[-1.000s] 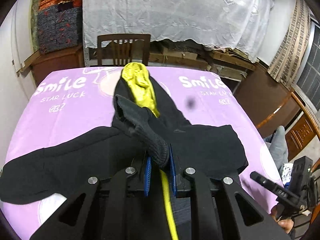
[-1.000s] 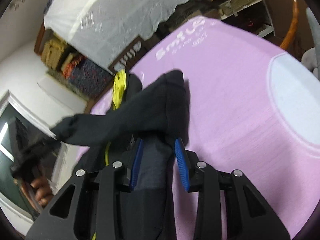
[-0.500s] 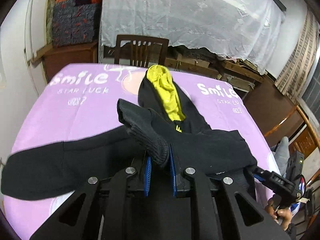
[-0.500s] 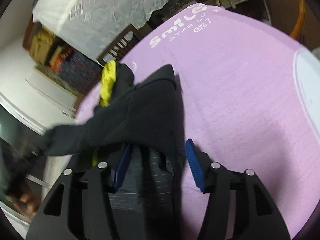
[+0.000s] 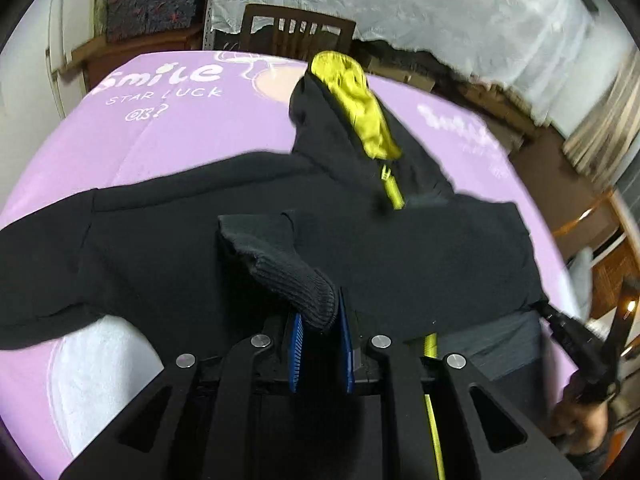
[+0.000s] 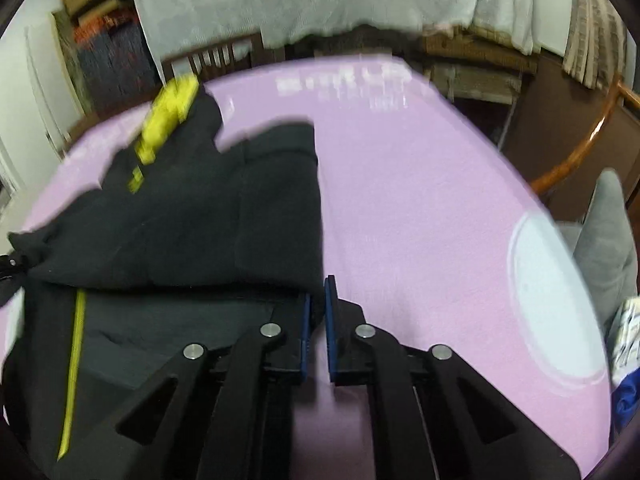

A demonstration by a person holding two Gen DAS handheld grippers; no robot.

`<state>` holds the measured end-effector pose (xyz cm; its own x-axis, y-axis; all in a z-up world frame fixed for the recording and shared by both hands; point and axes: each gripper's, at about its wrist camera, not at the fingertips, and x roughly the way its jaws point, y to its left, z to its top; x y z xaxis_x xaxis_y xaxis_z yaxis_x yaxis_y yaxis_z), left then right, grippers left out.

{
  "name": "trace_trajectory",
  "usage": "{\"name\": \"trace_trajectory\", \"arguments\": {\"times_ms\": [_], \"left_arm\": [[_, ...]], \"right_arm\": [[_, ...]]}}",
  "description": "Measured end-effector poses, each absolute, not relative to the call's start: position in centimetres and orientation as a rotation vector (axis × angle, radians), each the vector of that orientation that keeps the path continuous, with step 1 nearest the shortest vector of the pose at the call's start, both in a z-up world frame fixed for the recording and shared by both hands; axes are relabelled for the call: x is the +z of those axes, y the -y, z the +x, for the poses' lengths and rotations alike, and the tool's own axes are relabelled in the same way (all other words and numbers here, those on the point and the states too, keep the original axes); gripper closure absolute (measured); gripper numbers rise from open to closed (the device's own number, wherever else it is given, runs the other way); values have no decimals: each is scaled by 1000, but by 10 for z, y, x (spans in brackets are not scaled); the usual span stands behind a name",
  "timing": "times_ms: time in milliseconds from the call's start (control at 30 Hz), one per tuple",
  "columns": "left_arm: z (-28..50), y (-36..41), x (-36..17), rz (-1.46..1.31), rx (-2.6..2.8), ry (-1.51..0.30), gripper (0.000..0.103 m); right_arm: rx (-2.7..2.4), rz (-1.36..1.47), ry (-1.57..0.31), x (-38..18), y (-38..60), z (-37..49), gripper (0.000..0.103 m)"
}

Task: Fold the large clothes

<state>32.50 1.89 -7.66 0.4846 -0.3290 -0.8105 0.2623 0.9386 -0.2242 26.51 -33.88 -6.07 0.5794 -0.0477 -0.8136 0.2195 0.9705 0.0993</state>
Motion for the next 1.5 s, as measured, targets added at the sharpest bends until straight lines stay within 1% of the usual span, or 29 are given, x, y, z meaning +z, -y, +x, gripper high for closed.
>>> {"name": "trace_trajectory", "arguments": {"times_ms": [33,100,133,167,200,233,267,300,367,400,433,500,567,633,733,833,867,900,933,1000,1067,1200,1233,1333,1367,1433,1500], "left_arm": [[326,-19,-83,-71,-357,-1020,84],[330,-28,-93,-97,-349,-1054,74],[330,-35,-94,-128,-361,-1055,73],[331,-39,-92,-141,-359,-1056,65],[329,-45,-88,-147,-344,-1042,57],[326,-52,-83,-149,-335,-1021,56],[322,-59,-77,-145,-329,-1004,54],[319,-64,-71,-139,-320,-988,52],[313,-75,-60,-134,-302,-955,51],[311,-79,-53,-141,-300,-936,51],[311,-79,-48,-149,-309,-928,51],[316,-64,-40,-150,-368,-931,51],[319,-35,-35,-115,-437,-930,51],[325,-10,-38,-85,-472,-929,51],[341,14,-58,-91,-491,-987,51],[358,21,-86,-80,-454,-1045,52],[358,19,-90,-79,-458,-1027,54],[357,14,-90,-79,-471,-1011,55],[359,12,-91,-96,-479,-1011,55],[361,7,-94,-119,-495,-1011,55],[362,6,-95,-128,-505,-1011,55],[360,-7,-90,-170,-488,-1024,56],[359,-14,-87,-184,-481,-1021,56],[351,-37,-69,-196,-415,-978,55],[345,-51,-61,-212,-389,-950,54],[334,-74,-51,-243,-344,-915,48],[319,-108,-46,-278,-257,-892,41]], "right_arm": [[-159,194,-934,-62,339,264,97],[-171,152,-950,-61,336,265,96],[-173,142,-949,-62,335,265,91],[-177,124,-952,-62,335,264,87],[-186,95,-956,-61,334,263,75],[-199,83,-957,-60,335,261,64],[-207,88,-957,-60,339,257,61],[-198,111,-953,-58,343,253,60],[-222,164,-940,-52,357,240,62],[-226,190,-914,-47,360,234,67],[-209,235,-880,-40,364,228,75],[-108,374,-823,-24,370,228,82],[1,444,-804,-10,360,247,82],[72,438,-813,-4,341,273,82],[116,419,-853,-13,315,309,82],[87,458,-883,-38,316,324,82],[70,469,-897,-49,324,326,85],[52,478,-921,-59,332,327,97],[43,489,-941,-67,338,327,103],[93,623,-943,-78,360,328,103],[106,680,-945,-81,368,327,103],[43,634,-916,-71,365,317,103],[18,618,-901,-66,365,314,97],[37,625,-809,-36,367,294,95],[63,632,-788,-28,364,287,94],[90,631,-762,-19,359,277,87],[119,617,-756,-15,347,265,84]]}}
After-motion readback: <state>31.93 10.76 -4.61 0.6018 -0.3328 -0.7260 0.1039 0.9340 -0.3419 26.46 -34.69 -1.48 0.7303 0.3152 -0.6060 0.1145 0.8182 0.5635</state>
